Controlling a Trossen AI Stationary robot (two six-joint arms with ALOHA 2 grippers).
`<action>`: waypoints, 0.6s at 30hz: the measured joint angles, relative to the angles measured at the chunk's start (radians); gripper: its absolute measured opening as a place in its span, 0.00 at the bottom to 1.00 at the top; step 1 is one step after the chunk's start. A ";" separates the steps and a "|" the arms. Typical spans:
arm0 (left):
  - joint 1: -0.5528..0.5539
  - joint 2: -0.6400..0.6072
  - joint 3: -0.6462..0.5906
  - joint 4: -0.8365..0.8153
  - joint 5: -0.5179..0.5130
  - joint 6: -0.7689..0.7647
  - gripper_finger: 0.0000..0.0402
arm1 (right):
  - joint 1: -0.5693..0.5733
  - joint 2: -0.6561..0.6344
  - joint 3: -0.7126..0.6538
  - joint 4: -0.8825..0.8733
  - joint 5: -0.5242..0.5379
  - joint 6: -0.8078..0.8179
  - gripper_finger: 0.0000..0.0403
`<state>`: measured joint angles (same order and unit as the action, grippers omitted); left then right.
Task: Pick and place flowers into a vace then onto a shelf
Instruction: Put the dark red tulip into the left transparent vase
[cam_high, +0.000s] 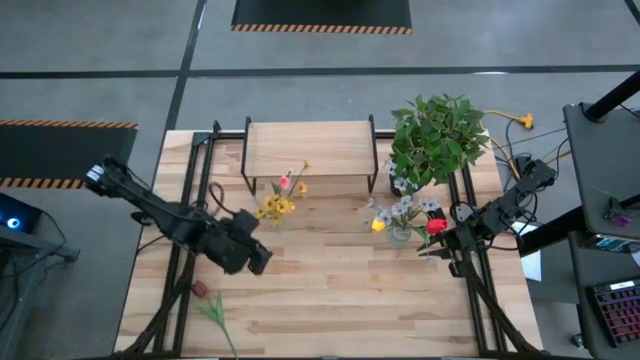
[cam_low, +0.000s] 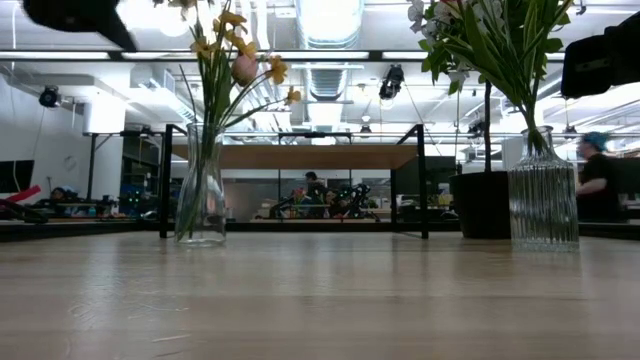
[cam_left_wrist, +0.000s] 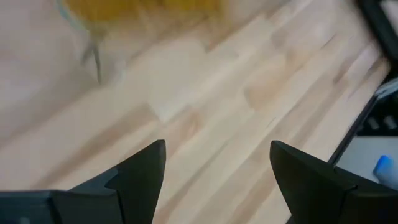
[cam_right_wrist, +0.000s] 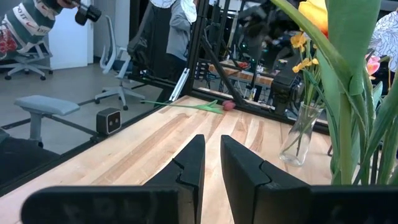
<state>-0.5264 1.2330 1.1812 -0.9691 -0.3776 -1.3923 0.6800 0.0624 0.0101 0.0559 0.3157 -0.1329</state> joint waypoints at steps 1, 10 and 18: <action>-0.008 0.017 0.000 0.000 0.015 -0.015 0.67 | 0.000 0.000 0.000 0.000 0.000 0.000 0.11; -0.079 0.126 0.000 0.000 0.051 -0.158 0.67 | 0.000 0.000 0.000 0.000 0.000 0.002 0.11; -0.152 0.212 0.000 0.000 0.051 -0.331 0.67 | 0.000 0.000 0.000 0.000 0.000 0.002 0.11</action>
<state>-0.6780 1.4454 1.1809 -0.9688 -0.3264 -1.7229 0.6800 0.0627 0.0101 0.0555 0.3157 -0.1307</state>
